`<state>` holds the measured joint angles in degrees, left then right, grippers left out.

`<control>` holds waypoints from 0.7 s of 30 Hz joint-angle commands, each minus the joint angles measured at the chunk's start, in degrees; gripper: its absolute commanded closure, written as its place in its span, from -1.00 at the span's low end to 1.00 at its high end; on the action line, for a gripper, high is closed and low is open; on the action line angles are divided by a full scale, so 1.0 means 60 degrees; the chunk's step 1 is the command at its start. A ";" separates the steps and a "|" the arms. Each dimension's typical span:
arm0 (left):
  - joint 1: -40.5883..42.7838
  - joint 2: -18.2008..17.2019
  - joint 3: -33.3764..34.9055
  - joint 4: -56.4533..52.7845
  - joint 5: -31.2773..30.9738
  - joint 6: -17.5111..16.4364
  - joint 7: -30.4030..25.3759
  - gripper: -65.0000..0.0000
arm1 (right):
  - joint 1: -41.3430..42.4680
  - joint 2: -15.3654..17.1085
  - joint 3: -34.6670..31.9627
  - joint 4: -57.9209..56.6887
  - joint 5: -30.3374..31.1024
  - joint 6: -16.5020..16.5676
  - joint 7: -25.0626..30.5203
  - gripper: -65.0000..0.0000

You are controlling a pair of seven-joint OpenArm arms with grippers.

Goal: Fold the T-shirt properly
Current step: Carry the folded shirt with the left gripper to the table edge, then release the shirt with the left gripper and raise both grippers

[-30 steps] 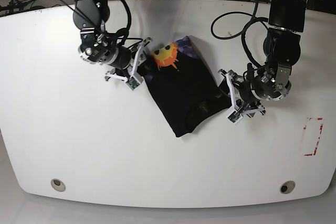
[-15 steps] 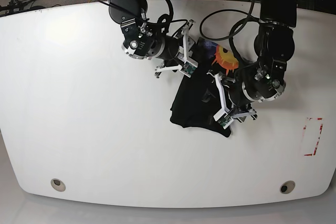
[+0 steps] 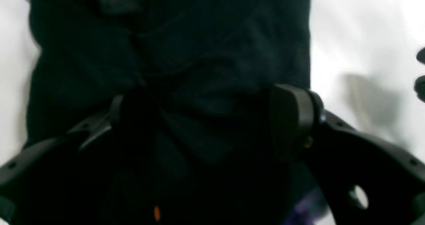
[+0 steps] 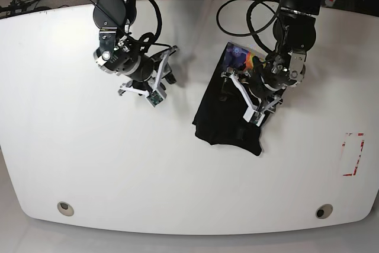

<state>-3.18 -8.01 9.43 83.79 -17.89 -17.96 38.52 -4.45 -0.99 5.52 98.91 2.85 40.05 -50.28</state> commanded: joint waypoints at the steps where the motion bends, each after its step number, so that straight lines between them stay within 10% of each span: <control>1: -0.0166 -0.0152 0.0091 -0.1078 -0.0088 0.0040 -0.0611 -0.53 | 0.0309 0.0012 0.0421 0.0401 0.0162 -0.0009 0.0065 0.46; 13: -0.0210 -0.2452 -0.1594 -0.3672 -0.0132 -0.0018 -0.1563 -0.53 | 0.0280 0.0027 0.1051 0.1192 0.0147 -0.0009 0.0051 0.46; 21: 0.0200 -0.4240 -0.3587 -0.4316 -0.0117 -0.1147 -0.1563 -0.53 | 0.0280 0.0027 0.1036 0.1412 0.0147 -0.0009 0.0051 0.46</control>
<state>-4.12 -29.71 -8.45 59.40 -21.50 -23.94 24.77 -3.55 -0.97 11.77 106.10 2.96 40.01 -51.24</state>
